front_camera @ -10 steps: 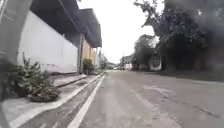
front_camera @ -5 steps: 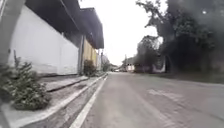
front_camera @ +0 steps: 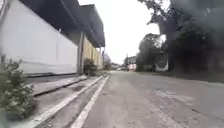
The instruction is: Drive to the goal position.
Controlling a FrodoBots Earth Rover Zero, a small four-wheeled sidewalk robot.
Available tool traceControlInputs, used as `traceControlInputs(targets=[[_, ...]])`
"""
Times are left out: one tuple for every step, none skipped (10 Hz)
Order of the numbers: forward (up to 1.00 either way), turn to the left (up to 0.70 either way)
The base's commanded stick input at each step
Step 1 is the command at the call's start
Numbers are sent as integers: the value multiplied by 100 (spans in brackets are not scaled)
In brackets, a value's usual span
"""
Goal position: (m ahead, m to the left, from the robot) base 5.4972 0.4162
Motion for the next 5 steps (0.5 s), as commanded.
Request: traceControlInputs(targets=[[70,0],[70,0],[70,0],[70,0],[70,0]])
